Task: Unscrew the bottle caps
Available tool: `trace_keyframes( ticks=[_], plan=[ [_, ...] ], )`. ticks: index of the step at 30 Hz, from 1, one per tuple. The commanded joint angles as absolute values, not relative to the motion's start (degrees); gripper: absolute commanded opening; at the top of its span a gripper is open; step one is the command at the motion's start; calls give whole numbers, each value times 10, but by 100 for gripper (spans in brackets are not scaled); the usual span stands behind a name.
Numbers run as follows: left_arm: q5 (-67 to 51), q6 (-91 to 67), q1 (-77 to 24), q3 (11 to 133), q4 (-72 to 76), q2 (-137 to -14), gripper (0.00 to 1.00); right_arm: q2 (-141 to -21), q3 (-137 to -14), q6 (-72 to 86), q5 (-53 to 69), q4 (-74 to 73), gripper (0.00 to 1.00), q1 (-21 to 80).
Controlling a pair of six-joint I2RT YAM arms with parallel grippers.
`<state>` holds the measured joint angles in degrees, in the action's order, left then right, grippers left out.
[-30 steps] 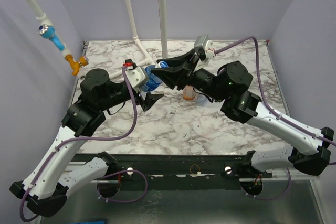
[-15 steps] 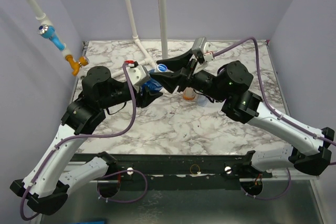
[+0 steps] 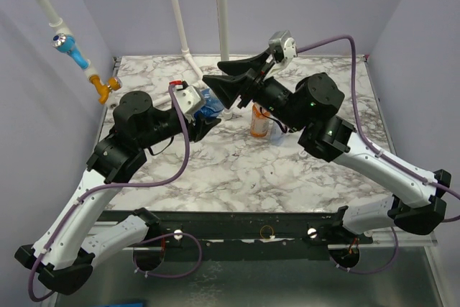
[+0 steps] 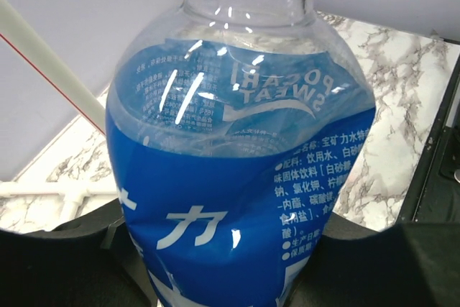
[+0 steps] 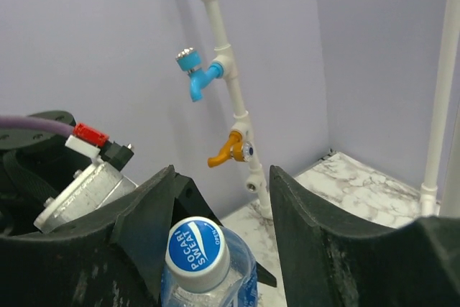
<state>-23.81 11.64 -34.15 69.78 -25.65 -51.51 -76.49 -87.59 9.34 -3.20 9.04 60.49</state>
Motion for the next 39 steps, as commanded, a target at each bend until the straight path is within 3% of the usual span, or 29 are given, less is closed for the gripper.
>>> trace_keyframes(
  ticks=[1, 6, 16, 22, 27, 32, 37, 39],
  plan=[
    [-206, 119, -344, 693, -230, -510, 29, -784, -908, 125, -62, 55, 54, 606],
    [-194, 112, -344, 694, -228, -511, 29, -791, -919, 132, -52, 43, 46, 606],
    [-178, 99, -344, 695, -228, -515, 29, -786, -906, 135, -6, 53, 54, 606],
    [-176, 91, -344, 700, -228, -522, 29, -789, -898, 134, -4, 53, 54, 606],
    [-181, 82, -344, 704, -228, -522, 28, -788, -895, 130, -7, 58, 37, 607],
    [-188, 67, -344, 715, -228, -525, 28, -793, -897, 120, -21, 49, 36, 607],
    [-207, 41, -344, 731, -229, -529, 27, -786, -893, 110, -15, 48, 5, 607],
    [-225, 25, -344, 738, -229, -529, 26, -780, -892, 101, 6, 41, 1, 607]
  ],
)
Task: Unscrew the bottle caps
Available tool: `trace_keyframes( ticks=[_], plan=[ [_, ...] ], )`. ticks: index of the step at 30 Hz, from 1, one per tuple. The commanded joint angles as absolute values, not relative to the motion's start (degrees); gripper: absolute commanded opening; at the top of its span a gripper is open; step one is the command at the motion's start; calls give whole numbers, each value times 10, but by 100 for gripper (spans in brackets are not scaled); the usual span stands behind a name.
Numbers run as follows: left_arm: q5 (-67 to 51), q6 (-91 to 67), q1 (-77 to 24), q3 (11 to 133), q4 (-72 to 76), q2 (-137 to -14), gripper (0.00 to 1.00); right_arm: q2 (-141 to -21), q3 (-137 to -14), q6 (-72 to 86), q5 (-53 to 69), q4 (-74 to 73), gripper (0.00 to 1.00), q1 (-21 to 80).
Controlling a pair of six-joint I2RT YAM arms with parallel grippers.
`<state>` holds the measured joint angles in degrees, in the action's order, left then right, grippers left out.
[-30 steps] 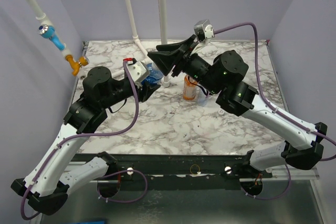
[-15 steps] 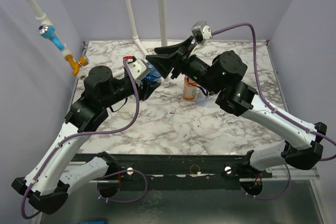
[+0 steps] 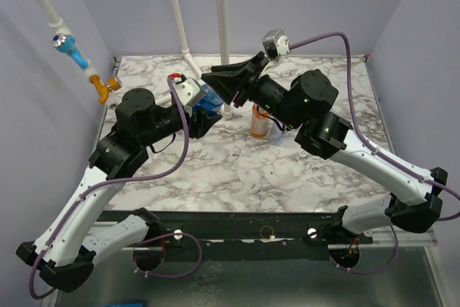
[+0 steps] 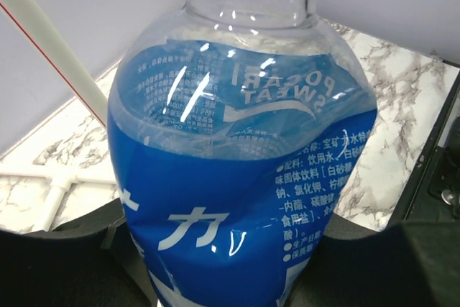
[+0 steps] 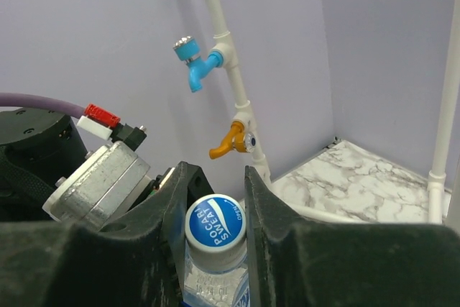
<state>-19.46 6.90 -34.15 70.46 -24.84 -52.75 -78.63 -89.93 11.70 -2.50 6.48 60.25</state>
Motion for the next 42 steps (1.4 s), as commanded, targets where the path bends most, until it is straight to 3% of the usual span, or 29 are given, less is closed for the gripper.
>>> trace_keyframes(
  ticks=[1, 10, 13, 16, 18, 21, 23, 25, 34, 42],
  plan=[
    [-235, 12, -344, 743, -230, -529, 25, -774, -893, 94, 30, 37, 0, 606],
    [-367, -59, -343, 763, -276, -533, 24, -749, -892, 109, 414, 1, 1, 548],
    [-399, -69, -343, 774, -304, -537, 24, -752, -888, 118, 458, 1, 1, 544],
    [-402, -65, -342, 789, -330, -545, 24, -751, -884, 124, 414, -20, 4, 538],
    [-387, -46, -341, 797, -349, -549, 24, -747, -885, 127, 312, -42, 26, 538],
    [-351, -18, -340, 797, -364, -552, 24, -733, -881, 146, 138, -68, 72, 538],
    [-334, 11, -337, 795, -372, -554, 24, -720, -878, 159, 73, -76, 90, 538],
    [-316, 46, -332, 790, -379, -553, 24, -708, -877, 175, 41, -80, 99, 538],
    [-230, 137, -331, 759, -376, -539, 24, -723, -895, 211, -63, -120, 100, 538],
    [-154, 119, -331, 699, -312, -522, 13, -723, -847, 231, -66, -30, 98, 538]
  ],
)
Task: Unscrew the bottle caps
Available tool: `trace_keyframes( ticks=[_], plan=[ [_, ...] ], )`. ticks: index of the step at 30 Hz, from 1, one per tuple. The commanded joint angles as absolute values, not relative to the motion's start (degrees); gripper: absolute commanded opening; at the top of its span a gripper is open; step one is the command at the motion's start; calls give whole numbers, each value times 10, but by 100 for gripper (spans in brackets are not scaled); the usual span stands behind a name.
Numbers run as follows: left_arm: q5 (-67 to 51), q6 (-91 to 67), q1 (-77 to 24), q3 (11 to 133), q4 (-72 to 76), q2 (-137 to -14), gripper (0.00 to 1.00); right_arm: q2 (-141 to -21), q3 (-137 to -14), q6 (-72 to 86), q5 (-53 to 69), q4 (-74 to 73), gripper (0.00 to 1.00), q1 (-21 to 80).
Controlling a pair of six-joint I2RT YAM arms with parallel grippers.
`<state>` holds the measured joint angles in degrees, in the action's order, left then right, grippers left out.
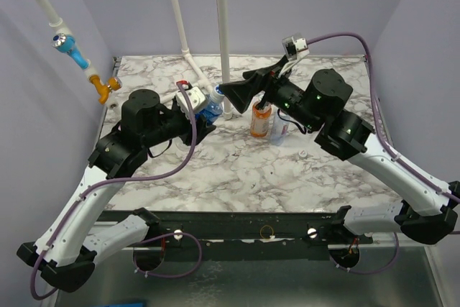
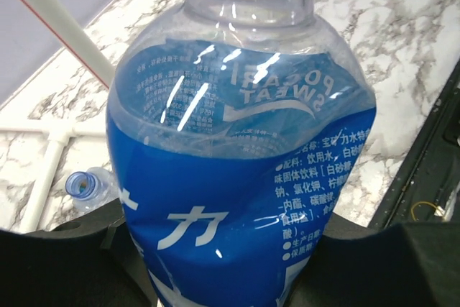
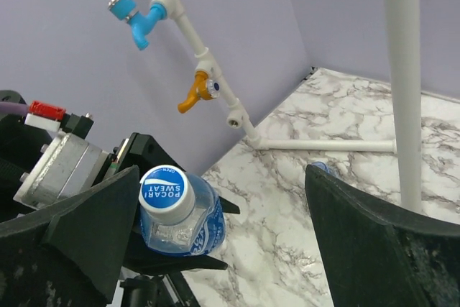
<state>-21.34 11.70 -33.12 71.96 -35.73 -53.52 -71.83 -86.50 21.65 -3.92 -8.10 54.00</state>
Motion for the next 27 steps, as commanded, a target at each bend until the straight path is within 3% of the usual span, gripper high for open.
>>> trace_keyframes(
  ticks=[1, 7, 19, 27],
  plan=[
    [-146, 114, -331, 695, -306, -524, 13, -727, -845, 232, -61, -20, 96, 538],
    [-147, 55, -331, 689, -272, -541, 11, -764, -866, 221, -54, -5, 84, 538],
    [-150, 29, -332, 692, -261, -568, 11, -800, -874, 229, -11, 46, 72, 538],
    [-166, 22, -332, 679, -253, -560, 11, -785, -853, 248, -28, 60, 33, 538]
  ],
)
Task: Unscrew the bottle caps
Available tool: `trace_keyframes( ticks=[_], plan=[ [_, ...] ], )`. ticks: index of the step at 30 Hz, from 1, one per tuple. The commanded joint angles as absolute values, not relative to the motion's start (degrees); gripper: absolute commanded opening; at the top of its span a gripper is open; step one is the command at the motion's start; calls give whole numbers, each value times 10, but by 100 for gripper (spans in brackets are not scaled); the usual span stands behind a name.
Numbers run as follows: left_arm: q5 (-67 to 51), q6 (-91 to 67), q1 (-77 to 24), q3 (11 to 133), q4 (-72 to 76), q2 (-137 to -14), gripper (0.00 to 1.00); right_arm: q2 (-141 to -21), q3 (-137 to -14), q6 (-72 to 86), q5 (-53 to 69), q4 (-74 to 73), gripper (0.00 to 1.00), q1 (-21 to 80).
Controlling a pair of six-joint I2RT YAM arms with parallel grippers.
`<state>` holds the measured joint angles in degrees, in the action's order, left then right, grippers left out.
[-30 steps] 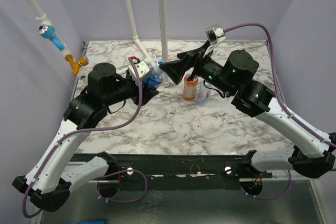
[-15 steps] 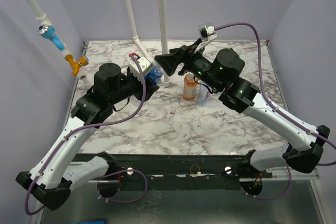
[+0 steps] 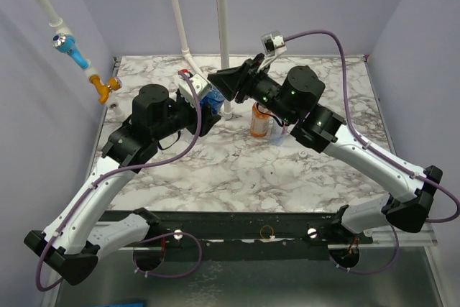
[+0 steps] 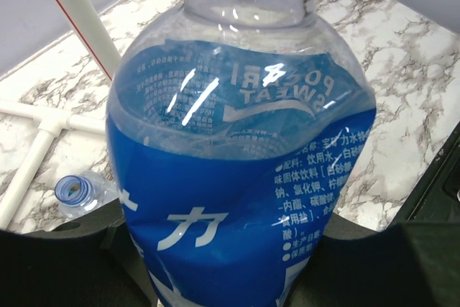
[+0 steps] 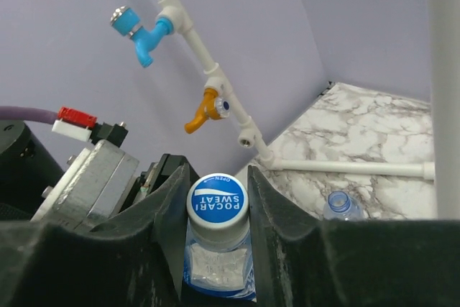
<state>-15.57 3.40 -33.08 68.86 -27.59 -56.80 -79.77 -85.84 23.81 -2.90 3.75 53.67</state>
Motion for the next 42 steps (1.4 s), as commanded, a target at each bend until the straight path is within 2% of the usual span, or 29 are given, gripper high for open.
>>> trace_keyframes(
  ticks=[1, 5, 7, 11, 13, 18, 23, 24, 25, 26, 28, 32, 35, 38, 42],
  plan=[
    [-170, 22, -332, 677, -249, -558, 11, -783, -854, 248, -26, 60, 27, 538],
    [-210, 15, -332, 673, -229, -553, 11, -775, -861, 222, -4, 60, 5, 538],
    [-257, 8, -332, 668, -214, -546, 10, -759, -845, 202, 50, 76, 1, 538],
    [-463, 3, -332, 669, -206, -532, 0, -716, -811, 150, 201, 100, 1, 537],
    [-544, -19, -332, 677, -205, -535, 0, -701, -806, 140, 266, 95, 1, 535],
    [-597, -56, -332, 696, -205, -551, 0, -689, -820, 118, 406, 67, 1, 531],
    [-607, -58, -332, 698, -205, -560, 0, -707, -864, 89, 423, 2, 1, 529],
    [-601, -56, -331, 699, -204, -563, 0, -704, -862, 87, 388, 1, 10, 529],
    [-588, -51, -332, 700, -204, -565, 0, -699, -857, 87, 330, 2, 32, 529],
    [-573, -42, -331, 699, -204, -566, 0, -693, -851, 91, 277, 7, 61, 529],
    [-525, -17, -332, 691, -205, -565, 0, -684, -838, 99, 162, 21, 89, 528],
    [-396, 44, -332, 670, -200, -560, 0, -690, -850, 124, 19, 11, 92, 529],
    [-325, 71, -332, 652, -183, -557, 0, -722, -887, 142, -22, -35, 88, 529],
    [-275, 77, -332, 639, -162, -555, 0, -758, -933, 152, -43, -89, 80, 529],
    [-242, 66, -332, 638, -151, -564, 0, -775, -948, 159, -29, -110, 76, 529]
  ],
)
